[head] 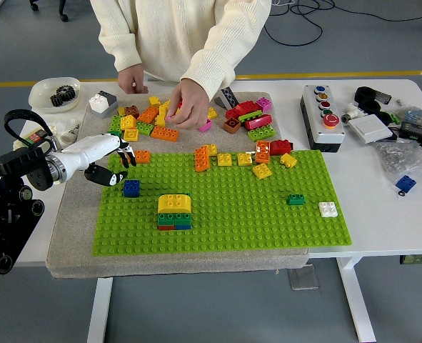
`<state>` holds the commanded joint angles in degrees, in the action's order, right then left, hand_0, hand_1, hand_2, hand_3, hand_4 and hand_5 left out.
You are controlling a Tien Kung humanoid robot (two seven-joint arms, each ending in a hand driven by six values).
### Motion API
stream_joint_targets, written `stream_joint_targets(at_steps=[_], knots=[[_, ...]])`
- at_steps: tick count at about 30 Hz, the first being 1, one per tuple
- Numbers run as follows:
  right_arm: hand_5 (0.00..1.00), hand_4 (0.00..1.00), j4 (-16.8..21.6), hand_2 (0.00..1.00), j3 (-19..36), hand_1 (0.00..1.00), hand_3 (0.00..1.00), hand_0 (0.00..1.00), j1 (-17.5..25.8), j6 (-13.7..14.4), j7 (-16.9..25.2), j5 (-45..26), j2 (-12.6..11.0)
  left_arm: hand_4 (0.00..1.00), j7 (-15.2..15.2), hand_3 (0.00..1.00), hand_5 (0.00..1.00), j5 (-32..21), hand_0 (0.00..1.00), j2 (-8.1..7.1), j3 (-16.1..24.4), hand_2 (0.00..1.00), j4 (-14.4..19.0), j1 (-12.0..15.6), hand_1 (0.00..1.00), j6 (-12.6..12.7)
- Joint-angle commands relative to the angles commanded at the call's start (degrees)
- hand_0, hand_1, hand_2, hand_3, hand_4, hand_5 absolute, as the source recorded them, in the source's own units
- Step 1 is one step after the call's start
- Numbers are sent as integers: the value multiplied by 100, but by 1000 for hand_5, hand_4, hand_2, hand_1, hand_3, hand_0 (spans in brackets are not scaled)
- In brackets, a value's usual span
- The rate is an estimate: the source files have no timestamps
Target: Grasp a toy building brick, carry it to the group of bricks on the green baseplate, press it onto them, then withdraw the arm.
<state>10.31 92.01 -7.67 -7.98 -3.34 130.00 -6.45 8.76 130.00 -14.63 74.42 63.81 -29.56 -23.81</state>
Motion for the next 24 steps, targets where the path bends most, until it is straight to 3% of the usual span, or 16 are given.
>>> stream_joint_targets(at_steps=[22, 24], knots=[[477, 895, 0, 728, 13, 648, 633, 749, 5, -1, -3, 0, -7, 777, -55, 659, 79, 0, 998, -2, 26, 669, 116, 68, 798, -457], [478, 895, 0, 728, 12, 648, 632, 749, 5, 0, -3, 0, -6, 823, -58, 676, 118, 0, 998, 0, 30, 695, 124, 75, 802, -471]])
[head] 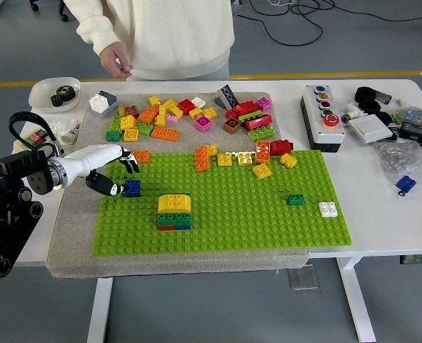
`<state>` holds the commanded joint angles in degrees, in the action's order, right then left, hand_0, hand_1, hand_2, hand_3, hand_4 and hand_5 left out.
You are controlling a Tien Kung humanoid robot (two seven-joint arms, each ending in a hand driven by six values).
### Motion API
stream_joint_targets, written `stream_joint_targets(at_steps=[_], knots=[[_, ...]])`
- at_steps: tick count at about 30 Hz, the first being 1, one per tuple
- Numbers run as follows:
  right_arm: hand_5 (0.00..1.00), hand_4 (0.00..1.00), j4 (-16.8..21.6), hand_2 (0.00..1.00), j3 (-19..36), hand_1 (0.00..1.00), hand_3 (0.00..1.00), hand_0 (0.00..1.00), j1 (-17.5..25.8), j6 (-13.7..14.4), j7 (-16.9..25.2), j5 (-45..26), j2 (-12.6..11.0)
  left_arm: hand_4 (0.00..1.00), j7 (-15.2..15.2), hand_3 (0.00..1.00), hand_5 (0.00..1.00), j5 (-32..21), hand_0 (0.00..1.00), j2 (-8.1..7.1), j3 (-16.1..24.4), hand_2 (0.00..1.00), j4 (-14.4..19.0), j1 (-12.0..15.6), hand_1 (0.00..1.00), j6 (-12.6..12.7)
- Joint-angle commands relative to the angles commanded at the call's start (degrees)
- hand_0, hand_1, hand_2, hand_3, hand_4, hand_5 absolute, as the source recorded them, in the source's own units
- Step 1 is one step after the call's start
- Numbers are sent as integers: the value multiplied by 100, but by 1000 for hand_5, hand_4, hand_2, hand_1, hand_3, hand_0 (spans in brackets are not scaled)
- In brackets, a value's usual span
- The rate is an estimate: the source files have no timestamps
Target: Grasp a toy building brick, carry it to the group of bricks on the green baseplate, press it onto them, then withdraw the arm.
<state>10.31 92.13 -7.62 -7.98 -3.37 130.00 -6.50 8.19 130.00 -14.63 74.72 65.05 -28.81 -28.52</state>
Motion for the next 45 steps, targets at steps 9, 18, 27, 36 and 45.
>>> stream_joint_targets(at_steps=[9, 18, 27, 36, 45], knots=[[478, 895, 0, 729, 8, 647, 633, 749, -3, 1, 0, 0, 0, 861, -65, 682, 139, 0, 998, -19, 75, 731, 91, -14, 803, 131], [478, 896, 0, 729, 13, 649, 634, 748, 4, -3, -5, 0, 6, 861, -112, 690, 145, 0, 998, -34, 78, 717, 196, 14, 805, 56], [477, 896, 0, 729, 25, 649, 634, 748, -4, 8, -2, 0, 1, 879, -131, 697, 152, 0, 998, 4, 64, 722, 160, 43, 805, -14], [477, 896, 0, 729, 26, 649, 634, 749, -7, 11, -2, 0, 3, 909, -211, 708, 161, 0, 998, 89, 119, 734, 111, 83, 803, -37], [478, 896, 0, 729, 28, 649, 634, 748, -6, 12, 1, 0, -1, 886, -336, 695, 154, 0, 998, 154, 154, 716, 176, 113, 803, -8]])
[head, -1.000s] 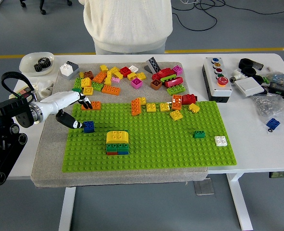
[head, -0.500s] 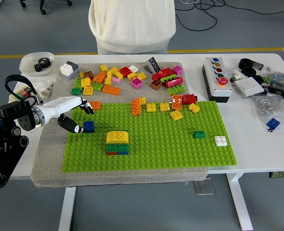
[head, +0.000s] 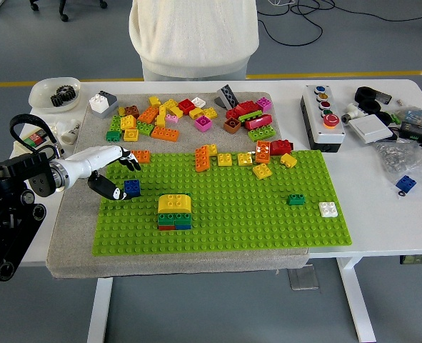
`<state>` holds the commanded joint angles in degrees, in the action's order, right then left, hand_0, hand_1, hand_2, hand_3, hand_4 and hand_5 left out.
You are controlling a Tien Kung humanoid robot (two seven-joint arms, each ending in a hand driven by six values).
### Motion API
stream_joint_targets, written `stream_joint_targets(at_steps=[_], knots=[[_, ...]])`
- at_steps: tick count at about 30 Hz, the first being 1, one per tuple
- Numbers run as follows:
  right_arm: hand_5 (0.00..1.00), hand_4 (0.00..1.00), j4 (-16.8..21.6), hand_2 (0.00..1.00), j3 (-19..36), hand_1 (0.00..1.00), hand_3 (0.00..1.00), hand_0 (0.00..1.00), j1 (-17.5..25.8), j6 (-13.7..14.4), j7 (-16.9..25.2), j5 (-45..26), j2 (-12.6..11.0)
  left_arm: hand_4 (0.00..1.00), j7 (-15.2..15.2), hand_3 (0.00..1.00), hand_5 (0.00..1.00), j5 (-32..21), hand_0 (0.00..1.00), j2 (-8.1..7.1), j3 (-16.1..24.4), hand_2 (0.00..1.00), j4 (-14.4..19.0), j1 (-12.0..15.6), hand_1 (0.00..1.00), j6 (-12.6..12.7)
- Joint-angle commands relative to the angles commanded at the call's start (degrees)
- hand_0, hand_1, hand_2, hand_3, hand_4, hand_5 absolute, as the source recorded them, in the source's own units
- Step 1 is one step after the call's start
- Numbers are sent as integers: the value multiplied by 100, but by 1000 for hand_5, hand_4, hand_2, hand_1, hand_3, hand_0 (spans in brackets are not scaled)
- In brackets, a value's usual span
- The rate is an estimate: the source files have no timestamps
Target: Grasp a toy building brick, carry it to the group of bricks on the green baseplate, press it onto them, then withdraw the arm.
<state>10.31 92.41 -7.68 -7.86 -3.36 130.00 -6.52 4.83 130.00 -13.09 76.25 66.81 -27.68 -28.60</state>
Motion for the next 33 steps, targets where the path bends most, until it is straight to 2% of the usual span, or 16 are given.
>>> stream_joint_targets(at_steps=[2, 3, 15, 26, 27, 32, 33], knots=[[478, 896, 0, 729, 0, 649, 634, 748, 1, -1, -2, 0, 1, 886, -16, 695, 154, 0, 998, 7, 4, 716, 0, -2, 803, 42], [479, 896, 0, 728, 1, 649, 634, 748, 1, -1, -3, 0, 1, 806, -23, 661, 118, 0, 998, 9, 4, 639, -4, -2, 795, 67], [479, 896, 0, 728, -1, 649, 634, 748, 3, -5, -1, 0, 3, 765, -29, 637, 96, 0, 998, 28, 35, 612, 0, 48, 793, 92], [478, 897, 0, 729, -13, 648, 635, 748, 20, -7, 4, 0, 5, 780, -11, 654, 105, 0, 998, -3, 86, 616, 48, 74, 797, -47], [478, 897, 0, 728, -16, 648, 634, 748, 19, -7, 4, 0, 5, 817, -9, 674, 131, 0, 998, -7, 85, 643, 49, 69, 802, -62], [478, 897, 0, 728, -24, 648, 634, 748, 16, -10, 6, 0, 6, 817, 0, 674, 131, 0, 998, -18, 78, 643, 48, 56, 802, -106], [478, 896, 0, 729, -27, 649, 634, 749, 17, -10, 7, 0, 6, 859, -1, 694, 155, 0, 998, -18, 77, 678, 48, 56, 805, -109]])
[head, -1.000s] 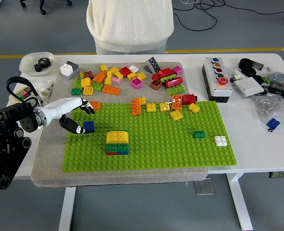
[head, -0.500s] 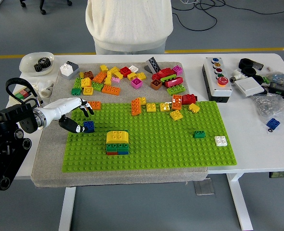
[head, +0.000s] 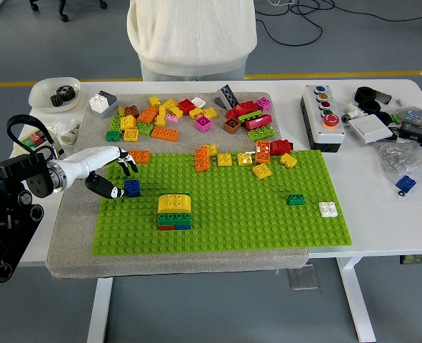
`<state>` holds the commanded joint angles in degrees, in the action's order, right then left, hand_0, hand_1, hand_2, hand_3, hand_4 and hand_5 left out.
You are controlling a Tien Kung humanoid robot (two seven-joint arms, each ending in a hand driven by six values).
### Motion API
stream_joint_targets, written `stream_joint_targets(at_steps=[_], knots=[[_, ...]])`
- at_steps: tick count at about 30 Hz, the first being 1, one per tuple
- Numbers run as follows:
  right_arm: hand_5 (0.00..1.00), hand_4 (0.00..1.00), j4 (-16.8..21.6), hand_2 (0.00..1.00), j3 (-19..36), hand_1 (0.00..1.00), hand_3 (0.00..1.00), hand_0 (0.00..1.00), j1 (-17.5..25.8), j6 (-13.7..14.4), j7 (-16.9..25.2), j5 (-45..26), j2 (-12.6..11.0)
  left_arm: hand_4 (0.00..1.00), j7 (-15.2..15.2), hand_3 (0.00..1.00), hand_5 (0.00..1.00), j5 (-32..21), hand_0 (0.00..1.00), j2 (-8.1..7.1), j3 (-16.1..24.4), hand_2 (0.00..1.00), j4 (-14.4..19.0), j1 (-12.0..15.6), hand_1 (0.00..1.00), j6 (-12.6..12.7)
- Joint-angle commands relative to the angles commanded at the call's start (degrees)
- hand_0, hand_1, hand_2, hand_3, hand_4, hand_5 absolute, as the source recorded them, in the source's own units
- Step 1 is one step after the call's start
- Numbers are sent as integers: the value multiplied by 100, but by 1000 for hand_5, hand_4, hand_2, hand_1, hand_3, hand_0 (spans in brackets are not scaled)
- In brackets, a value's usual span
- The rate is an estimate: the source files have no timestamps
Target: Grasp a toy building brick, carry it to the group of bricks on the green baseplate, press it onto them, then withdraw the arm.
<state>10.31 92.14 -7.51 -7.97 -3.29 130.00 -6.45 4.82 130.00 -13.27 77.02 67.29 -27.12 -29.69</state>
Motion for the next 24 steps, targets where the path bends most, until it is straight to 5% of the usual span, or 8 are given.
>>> stream_joint_targets(at_steps=[24], knots=[[478, 896, 0, 729, -17, 649, 634, 749, -6, 1, 3, 0, -2, 897, -63, 705, 183, 0, 998, 91, -28, 683, -63, 37, 806, 104]])
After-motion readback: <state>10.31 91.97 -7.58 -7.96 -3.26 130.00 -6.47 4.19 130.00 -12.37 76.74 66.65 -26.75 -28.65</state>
